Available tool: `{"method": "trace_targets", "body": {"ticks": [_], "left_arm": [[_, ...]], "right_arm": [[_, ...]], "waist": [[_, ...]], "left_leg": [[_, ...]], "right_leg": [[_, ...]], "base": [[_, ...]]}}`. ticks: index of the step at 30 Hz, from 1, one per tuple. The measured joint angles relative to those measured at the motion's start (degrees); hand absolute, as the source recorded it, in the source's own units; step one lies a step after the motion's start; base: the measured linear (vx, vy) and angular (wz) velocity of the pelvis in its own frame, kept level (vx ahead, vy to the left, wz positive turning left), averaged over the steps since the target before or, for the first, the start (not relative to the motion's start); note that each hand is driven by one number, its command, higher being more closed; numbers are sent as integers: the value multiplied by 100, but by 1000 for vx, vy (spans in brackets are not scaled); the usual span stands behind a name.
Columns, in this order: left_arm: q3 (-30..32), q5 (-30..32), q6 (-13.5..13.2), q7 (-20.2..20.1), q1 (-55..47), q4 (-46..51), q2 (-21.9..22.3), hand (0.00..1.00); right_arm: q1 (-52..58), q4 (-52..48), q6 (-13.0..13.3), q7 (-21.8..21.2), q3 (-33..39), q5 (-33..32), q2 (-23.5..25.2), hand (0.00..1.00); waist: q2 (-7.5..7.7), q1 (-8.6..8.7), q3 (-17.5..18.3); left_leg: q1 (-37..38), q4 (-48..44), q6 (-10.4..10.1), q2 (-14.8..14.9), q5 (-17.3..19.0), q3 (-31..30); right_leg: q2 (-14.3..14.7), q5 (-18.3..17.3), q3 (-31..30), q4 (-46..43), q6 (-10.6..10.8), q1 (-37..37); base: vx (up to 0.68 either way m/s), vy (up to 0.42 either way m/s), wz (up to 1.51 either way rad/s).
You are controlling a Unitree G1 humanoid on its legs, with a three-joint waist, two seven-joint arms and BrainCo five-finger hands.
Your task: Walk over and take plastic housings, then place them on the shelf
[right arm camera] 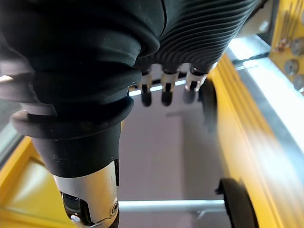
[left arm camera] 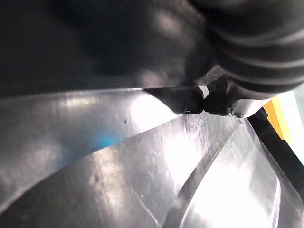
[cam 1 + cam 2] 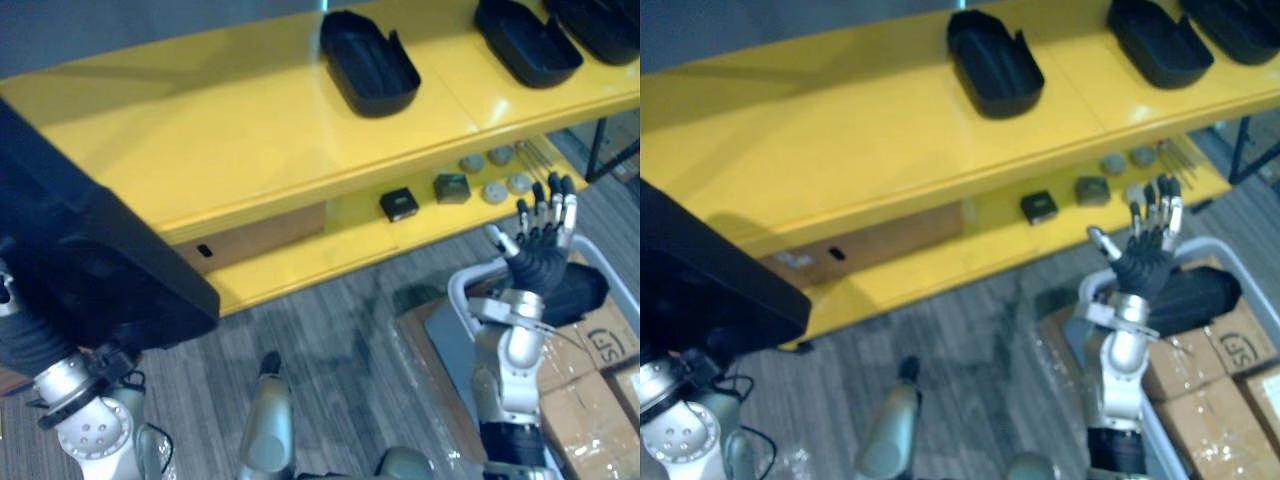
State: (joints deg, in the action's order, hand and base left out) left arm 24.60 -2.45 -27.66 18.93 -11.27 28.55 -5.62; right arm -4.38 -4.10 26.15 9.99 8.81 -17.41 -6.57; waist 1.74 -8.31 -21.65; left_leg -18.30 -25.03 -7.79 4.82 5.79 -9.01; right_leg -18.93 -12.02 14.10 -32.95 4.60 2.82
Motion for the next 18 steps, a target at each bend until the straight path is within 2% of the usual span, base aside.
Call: {"method": "trace_targets", "body": {"ticks": [1, 2, 3, 4, 5, 6, 7, 9, 10, 12, 14, 15, 17, 18], "left_arm": [[21, 79, -1, -15, -26, 1, -98, 100], [99, 104, -9, -125, -78, 3, -368, 100], [204, 107, -20, -202, -145, 16, -584, 100], [214, 103, -13, -221, -169, 21, -687, 100], [239, 102, 21, -231, -57, -20, -822, 100], [271, 85, 67, -223, 30, -29, -835, 100], [304, 37, 101, -225, 143, -81, -857, 100], [320, -2, 207, -215, 393, -295, -917, 100], [312, 1, 237, -196, 447, -388, -925, 100], [208, -2, 342, -132, 456, -542, -909, 100], [140, -2, 415, -164, 329, -468, -897, 100], [121, -2, 422, -194, 243, -465, -801, 100], [51, -1, 441, -237, 95, -470, -497, 100], [21, -5, 442, -240, -19, -471, -424, 100]], "right_arm": [[88, -1, -2, -7, 1, -17, 16, 0], [203, 4, -1, -15, 14, -35, 73, 0], [200, -2, 9, -34, 32, -37, 99, 0], [215, 1, 27, -108, 75, -35, 71, 0], [215, 22, 21, -141, 110, -30, 101, 0], [142, 16, 14, -179, 120, -1, 82, 0], [19, 14, 3, -246, 138, 23, 14, 0], [-166, 3, -27, -254, 212, 30, -180, 0], [-203, 1, -33, -252, 259, 32, -235, 0], [-232, -33, -99, -243, 504, 91, -358, 0], [-287, -120, -151, -221, 640, 135, -451, 0], [-389, -193, -149, -159, 632, 172, -591, 0], [-543, -187, -151, -120, 630, 255, -824, 0], [-659, -186, -151, -98, 631, 264, -914, 0]], "waist": [[11, -1, -5], [90, 30, -36], [135, 138, -40], [-24, 214, 29], [26, 233, 54], [70, 242, 93], [44, 241, 127], [-31, 242, 159], [-54, 251, 187], [-52, 270, 231], [98, 263, 478], [132, 270, 642], [-169, 253, 812], [-315, 245, 912]], "left_leg": [[67, -16, 19, -20, 53, 3], [260, -1, 107, -88, 121, 30], [264, -516, 486, -168, 368, 196], [295, -724, 467, -99, 706, 321], [339, -730, 516, -172, 777, 276], [387, -661, 564, -203, 800, 279], [448, -553, 601, -197, 815, 273], [531, -502, 608, -201, 884, 226], [550, -533, 608, -198, 913, 199], [858, -541, 430, -276, 1036, -5], [928, -454, 281, -361, 1124, -169], [931, -441, 146, -315, 1203, -265], [943, -285, -27, 8, 1204, -335], [1037, 33, -177, 201, 1067, -273]], "right_leg": [[-25, 189, -151, -388, -298, -160], [-82, 804, -451, -972, -645, -465], [-226, 1603, -551, -1452, -536, -660], [-183, 1649, -653, -1783, -357, -812], [-181, 729, -790, -1785, -49, -968], [-27, 222, -821, -1442, 106, -1124], [249, 0, -838, -661, 135, -1262], [535, 68, -1093, 400, 203, -1460], [601, 111, -1172, 628, 256, -1497], [619, 253, -1234, 882, 283, -1439], [602, 475, -1071, 1165, 230, -1307], [665, 799, -964, 1307, 521, -1203], [939, 752, -731, 1427, 399, -1104], [1047, 798, -626, 1550, 309, -1045]], "base": [[94, 154, 17], [183, 212, 25], [231, 258, 33], [218, 253, 32], [210, 216, 23], [179, 162, 15], [149, 95, 9], [174, 102, 19], [248, 81, 37], [278, -41, 58], [367, -255, 75], [384, -355, 72], [242, -242, 37], [226, -219, 20]]}}
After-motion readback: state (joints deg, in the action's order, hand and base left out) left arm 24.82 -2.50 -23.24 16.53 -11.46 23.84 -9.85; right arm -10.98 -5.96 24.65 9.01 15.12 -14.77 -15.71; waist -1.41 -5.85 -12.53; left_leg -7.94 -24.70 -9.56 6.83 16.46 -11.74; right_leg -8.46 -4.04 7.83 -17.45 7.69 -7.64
